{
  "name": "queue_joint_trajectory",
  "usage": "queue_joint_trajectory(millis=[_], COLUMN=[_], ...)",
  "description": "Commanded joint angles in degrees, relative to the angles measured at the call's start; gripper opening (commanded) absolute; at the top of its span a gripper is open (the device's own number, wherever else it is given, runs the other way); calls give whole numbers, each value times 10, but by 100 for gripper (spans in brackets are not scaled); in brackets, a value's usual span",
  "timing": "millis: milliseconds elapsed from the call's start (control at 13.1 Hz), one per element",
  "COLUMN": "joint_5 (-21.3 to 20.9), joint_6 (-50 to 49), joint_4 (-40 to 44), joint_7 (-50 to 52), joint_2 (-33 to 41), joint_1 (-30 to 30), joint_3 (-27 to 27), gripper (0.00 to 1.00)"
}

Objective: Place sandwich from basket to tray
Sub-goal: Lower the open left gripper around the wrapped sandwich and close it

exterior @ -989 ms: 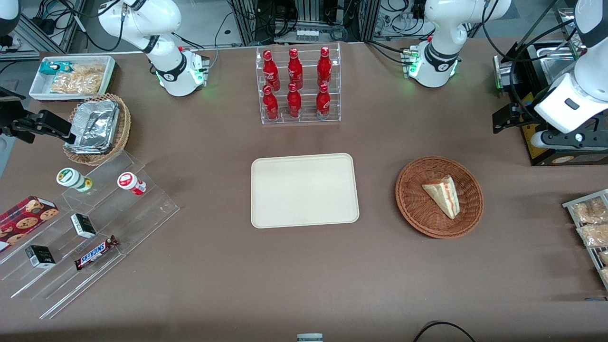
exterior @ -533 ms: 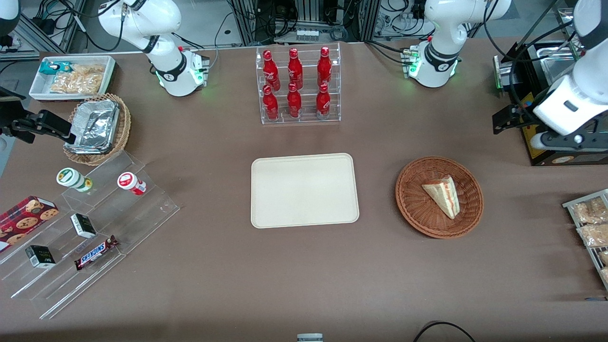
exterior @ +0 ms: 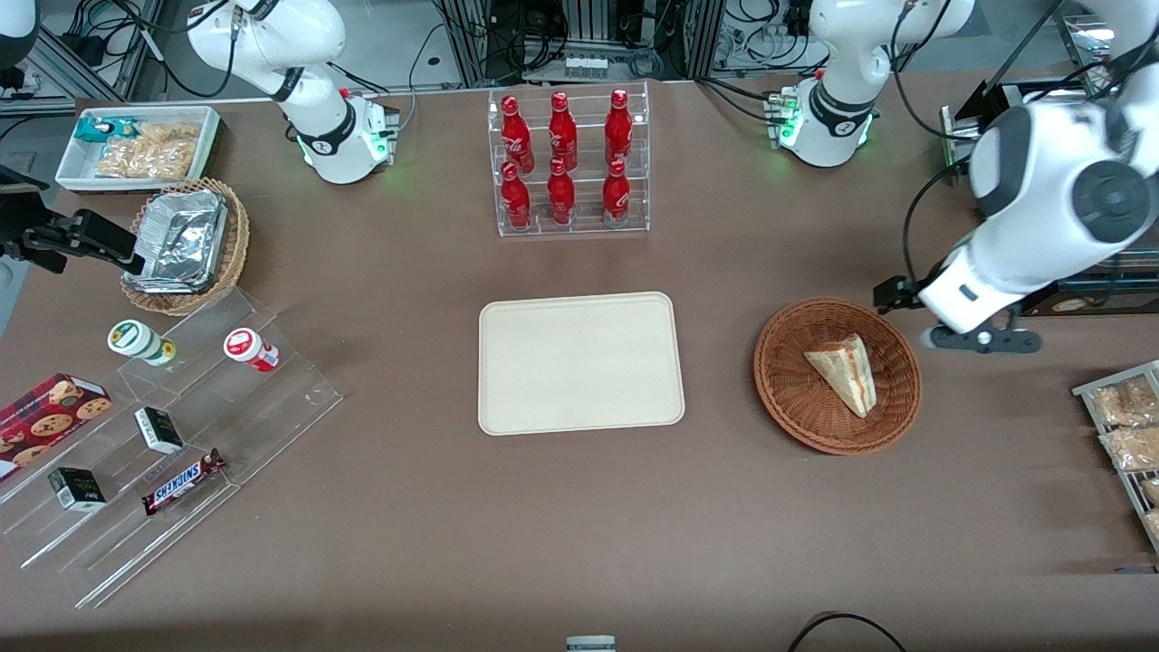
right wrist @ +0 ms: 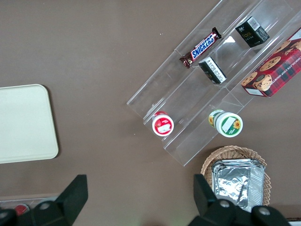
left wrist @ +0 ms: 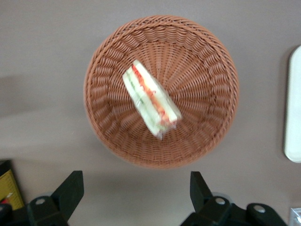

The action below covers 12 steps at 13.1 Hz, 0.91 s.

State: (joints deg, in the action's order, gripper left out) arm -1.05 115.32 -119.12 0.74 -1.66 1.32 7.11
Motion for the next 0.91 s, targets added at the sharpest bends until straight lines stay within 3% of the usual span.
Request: queue_joint_trajectory(millis=[0,152,457,609,837], joint_5=[-7,-7,-6,1,-3], joint_6=[126,162,181,194,225], joint_4=[-93,-109,-106,-104,-103], joint_7=[19,98,385,452,455], joint_2=[16,8,-19,-40,-72], joint_1=[1,1,-17,-17,-17], joint_3=[4,4,4,4,4], gripper=[100,100,100,100,100])
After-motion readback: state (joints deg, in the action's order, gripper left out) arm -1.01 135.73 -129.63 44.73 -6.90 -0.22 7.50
